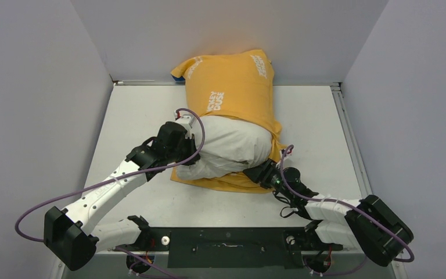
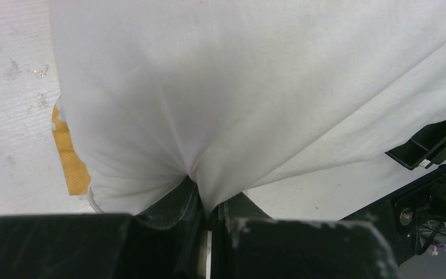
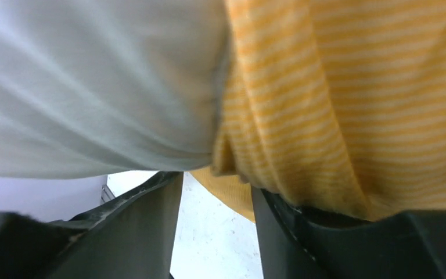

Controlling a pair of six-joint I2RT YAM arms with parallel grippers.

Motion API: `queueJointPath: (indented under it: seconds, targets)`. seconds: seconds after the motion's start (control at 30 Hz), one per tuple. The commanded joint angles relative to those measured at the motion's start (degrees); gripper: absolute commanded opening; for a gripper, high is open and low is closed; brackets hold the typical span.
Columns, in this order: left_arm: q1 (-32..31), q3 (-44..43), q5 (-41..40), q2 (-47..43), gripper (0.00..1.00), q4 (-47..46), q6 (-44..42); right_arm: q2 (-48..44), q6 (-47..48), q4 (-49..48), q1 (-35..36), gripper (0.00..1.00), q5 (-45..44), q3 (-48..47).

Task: Put the pillow into the pillowcase
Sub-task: Stuff the pillow into the pillowcase.

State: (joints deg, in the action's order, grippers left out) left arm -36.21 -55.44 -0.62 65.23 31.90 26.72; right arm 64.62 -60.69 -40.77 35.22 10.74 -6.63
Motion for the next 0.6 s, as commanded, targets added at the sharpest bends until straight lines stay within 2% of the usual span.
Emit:
queueJointPath:
  seconds: [0.0,0.13,0.23,0.37,0.43,0.57]
  targets:
    - [0.83,-2.19,-1.63,-1.77,0.00,-4.16,0.16,5.94,0.44,-5.76,-0.68,0.51,-2.48,-1.06]
    - [0.79,-2.13,-1.46,-2.10,0.00,-4.15,0.30,13.80,-0.53,-13.92,-0.83,0.52,-1.86,-2.83]
    - [0.79,-2.21,-1.08,-2.40,0.00,-4.11,0.51,19.14,-0.79,-22.53,-1.01,0.48,-1.22,-3.43]
    - [0.79,-1.91,-0.97,-2.81,0.00,-4.10,0.61,22.96,-1.54,-31.48,-1.90,0.49,-0.16,-3.29]
    - [0.87,-1.86,-1.50,-2.84,0.00,-3.62,0.38,23.14,-1.29,-33.10,-1.80,0.53,1.23,-3.51]
    - [0.87,-1.93,-1.71,-2.97,0.00,-3.32,-0.04,21.10,0.06,-32.95,-1.39,0.70,1.25,-2.73]
